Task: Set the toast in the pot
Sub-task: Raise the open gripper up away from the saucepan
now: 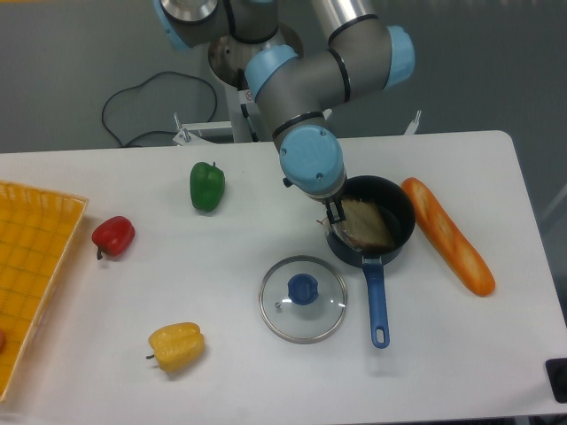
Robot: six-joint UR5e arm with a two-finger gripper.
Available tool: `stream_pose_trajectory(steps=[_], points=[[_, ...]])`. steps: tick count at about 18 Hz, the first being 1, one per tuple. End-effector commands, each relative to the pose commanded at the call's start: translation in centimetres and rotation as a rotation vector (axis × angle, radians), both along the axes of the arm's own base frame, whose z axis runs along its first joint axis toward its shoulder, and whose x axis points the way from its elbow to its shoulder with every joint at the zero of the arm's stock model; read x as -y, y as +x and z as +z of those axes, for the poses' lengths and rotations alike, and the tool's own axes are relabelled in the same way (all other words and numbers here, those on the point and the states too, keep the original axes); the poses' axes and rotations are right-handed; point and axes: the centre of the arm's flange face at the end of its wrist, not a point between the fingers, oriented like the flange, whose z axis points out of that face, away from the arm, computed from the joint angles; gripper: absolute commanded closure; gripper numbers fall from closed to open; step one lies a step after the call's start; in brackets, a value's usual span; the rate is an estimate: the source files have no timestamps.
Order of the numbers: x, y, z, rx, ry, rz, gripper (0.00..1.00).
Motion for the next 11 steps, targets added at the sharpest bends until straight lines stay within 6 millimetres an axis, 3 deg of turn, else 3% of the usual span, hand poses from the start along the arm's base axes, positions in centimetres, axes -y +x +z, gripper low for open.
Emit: stream_pose_trajectory(steps=[2, 4, 8, 11], points=[[-0.8, 0.2, 1.9, -0.018, 0.11, 0.02, 0.0], [-1.3, 1.7, 4.8, -0.032, 0.221, 0.025, 0.0], [-2.3, 3.7, 8.2, -0.068, 0.28, -0.015, 0.0], [-3.4, 4.5, 9.0, -0.072, 0.309, -0.017, 0.0]])
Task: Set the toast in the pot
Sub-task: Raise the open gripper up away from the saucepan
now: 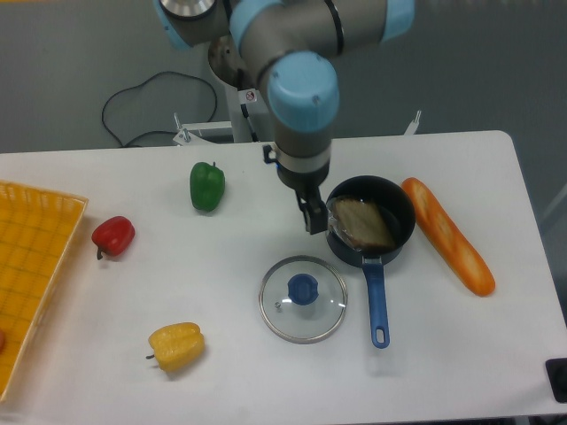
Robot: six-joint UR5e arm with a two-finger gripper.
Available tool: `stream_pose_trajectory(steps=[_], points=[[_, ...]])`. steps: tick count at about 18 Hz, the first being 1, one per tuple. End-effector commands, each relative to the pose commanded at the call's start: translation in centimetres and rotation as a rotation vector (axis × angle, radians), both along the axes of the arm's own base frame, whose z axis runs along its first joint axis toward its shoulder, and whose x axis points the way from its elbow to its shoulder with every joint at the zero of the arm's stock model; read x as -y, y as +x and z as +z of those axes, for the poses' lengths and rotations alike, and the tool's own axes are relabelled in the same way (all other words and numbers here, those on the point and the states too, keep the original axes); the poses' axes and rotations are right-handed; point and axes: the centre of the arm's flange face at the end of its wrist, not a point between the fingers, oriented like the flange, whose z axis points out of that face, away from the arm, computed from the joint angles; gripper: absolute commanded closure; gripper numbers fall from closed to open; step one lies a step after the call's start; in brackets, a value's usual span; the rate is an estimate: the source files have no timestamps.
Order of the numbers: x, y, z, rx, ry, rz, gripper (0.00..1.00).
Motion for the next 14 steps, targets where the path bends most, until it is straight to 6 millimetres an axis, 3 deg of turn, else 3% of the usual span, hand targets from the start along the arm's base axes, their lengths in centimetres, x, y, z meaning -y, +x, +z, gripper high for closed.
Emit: stream_pose_trajectory(steps=[4, 14], points=[[-1.4, 1.5, 1.2, -0.012, 0.025, 0.144, 0.0], [-3.5, 4.6, 0.5, 0.017, 0.034, 0.27, 0.0]])
